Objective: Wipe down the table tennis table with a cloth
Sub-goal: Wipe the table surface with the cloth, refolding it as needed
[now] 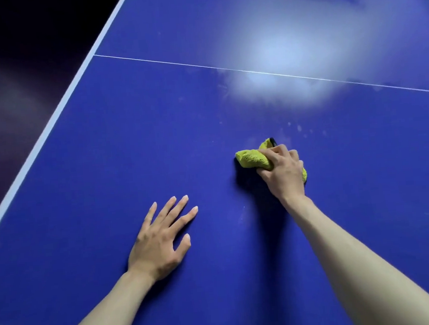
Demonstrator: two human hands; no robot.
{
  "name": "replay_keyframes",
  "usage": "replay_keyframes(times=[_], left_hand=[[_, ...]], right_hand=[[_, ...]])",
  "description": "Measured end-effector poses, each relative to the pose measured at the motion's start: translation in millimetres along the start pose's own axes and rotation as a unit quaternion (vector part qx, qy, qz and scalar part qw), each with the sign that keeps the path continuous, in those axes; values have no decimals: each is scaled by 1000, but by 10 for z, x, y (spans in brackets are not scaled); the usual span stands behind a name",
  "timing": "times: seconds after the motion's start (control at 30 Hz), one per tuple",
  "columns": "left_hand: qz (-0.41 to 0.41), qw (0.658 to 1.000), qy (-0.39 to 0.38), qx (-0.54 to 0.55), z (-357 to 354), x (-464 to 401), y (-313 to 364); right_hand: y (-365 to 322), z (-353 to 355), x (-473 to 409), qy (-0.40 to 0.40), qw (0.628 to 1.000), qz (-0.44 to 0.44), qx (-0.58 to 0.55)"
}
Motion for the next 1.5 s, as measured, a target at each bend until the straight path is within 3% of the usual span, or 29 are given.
replay_keyframes(times=[0.27, 0.4, 0.5, 0.6, 0.7, 0.77, 1.07, 1.17, 1.23, 1.4, 1.5], left_hand=[[-4, 998, -14, 67, 19, -26, -16], [-7, 977, -90, 193, 136, -87, -32], [-41, 981, -60, 178, 347, 171, -63], [-22, 985, -35, 167, 430, 652, -270], [11, 991, -52, 124, 416, 1069, -583], [32, 991, -62, 111, 435, 1293, -774], [54, 975, 11, 217, 925, 2103, -662], [20, 966, 35, 254, 1182, 2361, -414], [15, 957, 37, 288, 1344, 2518, -287], [59, 950, 15, 305, 1608, 2859, -225], [78, 952, -17, 297, 1738, 3019, -205]], right_hand=[[-658, -171, 1295, -1, 1000, 7, -13], [-1129, -273, 2169, -4, 1000, 8, -4], [-1462, -363, 2754, -18, 1000, 6, -2], [-1801, -438, 3230, -90, 995, 11, -30], [-2053, -384, 3505, -209, 974, 10, -90], [-2162, -292, 3609, -246, 957, -13, -152], [-2362, 86, 3636, -92, 944, -157, -275], [-2470, 317, 3707, -16, 968, -134, -214], [-2560, 429, 3726, 14, 981, -58, -183], [-2770, 394, 3765, -98, 983, 20, -157], [-3007, 393, 3895, -82, 982, 31, -169]])
Point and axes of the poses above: each hand's wrist, its own x-axis away from the middle knuckle, its own z-axis out of the back of the hand, y = z × x, the point moved 5 cm from there along -x, towards the middle knuckle, and after that the axes turned 7 degrees about z, right-handed, at the moved point
